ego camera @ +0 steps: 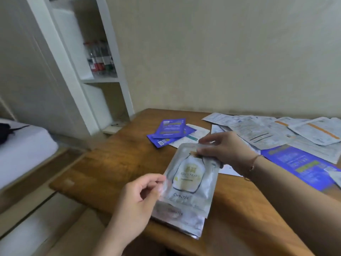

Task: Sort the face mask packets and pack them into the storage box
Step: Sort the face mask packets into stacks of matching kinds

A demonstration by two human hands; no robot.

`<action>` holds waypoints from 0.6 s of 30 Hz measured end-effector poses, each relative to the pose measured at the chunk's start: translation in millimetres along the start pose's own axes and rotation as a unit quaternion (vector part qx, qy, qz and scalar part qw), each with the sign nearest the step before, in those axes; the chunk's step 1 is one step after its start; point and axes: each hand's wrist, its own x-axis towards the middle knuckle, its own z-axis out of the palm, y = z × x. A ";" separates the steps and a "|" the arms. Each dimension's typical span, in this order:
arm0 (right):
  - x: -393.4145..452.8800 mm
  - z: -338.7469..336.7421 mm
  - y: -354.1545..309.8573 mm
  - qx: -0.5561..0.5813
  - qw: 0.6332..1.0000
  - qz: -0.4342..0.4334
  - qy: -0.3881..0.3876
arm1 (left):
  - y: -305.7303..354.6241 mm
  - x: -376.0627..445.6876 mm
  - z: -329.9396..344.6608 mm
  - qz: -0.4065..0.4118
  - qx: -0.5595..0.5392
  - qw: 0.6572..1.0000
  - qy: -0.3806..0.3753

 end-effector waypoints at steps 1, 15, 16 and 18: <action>3.4 8.7 5.5 -0.024 1.000 -0.004 0.000 | -7.2 -2.1 -2.0 -0.004 0.020 1.000 0.005; -0.9 39.6 35.2 -0.335 0.917 -0.215 0.032 | -21.9 -5.4 -0.3 0.177 0.297 0.938 -0.035; -4.7 41.9 33.6 -0.357 0.902 -0.243 0.012 | -19.7 -4.6 7.2 0.175 0.314 0.931 -0.063; -8.8 45.5 37.5 -0.391 0.882 -0.260 -0.049 | -18.8 -3.8 21.0 0.158 0.350 0.915 -0.125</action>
